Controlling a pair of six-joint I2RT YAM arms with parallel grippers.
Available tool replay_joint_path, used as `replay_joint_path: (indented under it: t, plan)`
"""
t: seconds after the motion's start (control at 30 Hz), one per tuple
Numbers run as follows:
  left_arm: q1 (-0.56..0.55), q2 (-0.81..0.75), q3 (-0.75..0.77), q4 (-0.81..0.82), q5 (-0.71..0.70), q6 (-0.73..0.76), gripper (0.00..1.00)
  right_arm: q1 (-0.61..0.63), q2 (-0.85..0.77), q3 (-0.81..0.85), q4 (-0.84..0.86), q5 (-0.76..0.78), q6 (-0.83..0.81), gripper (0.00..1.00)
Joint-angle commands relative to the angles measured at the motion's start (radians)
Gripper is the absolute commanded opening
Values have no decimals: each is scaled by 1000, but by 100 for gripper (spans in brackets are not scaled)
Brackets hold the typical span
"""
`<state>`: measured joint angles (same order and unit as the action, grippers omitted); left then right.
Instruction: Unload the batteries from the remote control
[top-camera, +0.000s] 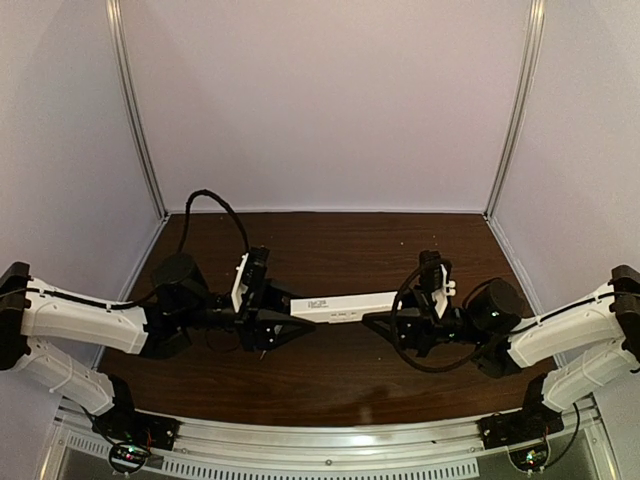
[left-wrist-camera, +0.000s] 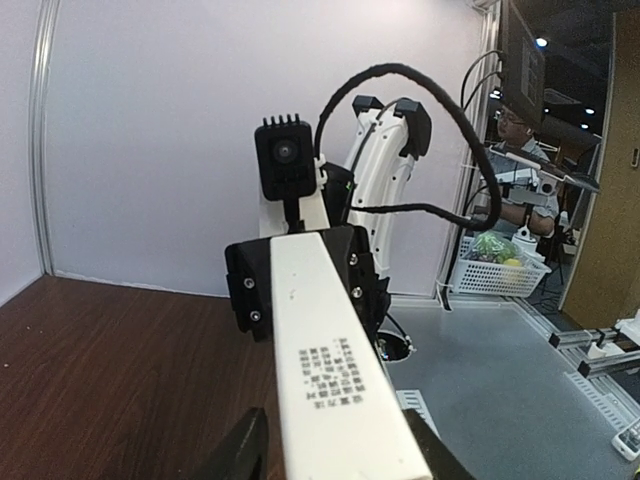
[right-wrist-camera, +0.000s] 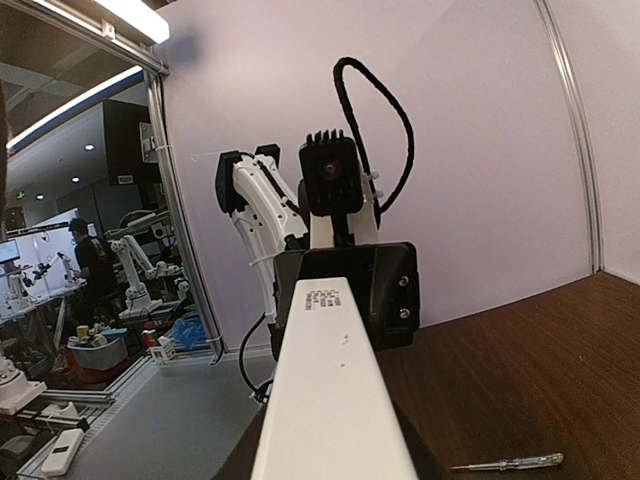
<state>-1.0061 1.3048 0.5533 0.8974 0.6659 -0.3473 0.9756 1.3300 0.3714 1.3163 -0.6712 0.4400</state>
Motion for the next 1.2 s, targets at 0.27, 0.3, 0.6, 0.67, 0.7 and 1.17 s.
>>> replay_joint_path:
  t: [0.27, 0.3, 0.6, 0.67, 0.7, 1.17]
  plan:
    - [-2, 28, 34, 46, -25, -19, 25, -2, 2, 18, 212, 53, -17, 0]
    - [-1, 26, 35, 47, -26, -20, 21, -2, 5, 18, 214, 54, -17, 0]
    - [-1, 11, 25, 57, -52, -12, 0, -1, 36, 14, 206, 106, 5, 2]
    - [-2, 5, 33, 27, -41, 21, 0, -2, 25, 22, 132, 141, 28, 33]
    - [-2, -2, 35, 9, -39, 40, 0, -3, 10, 29, 67, 156, 40, 55]
    - [17, -86, 50, -207, -88, 275, 0, -5, -353, 71, -788, 405, 347, 100]
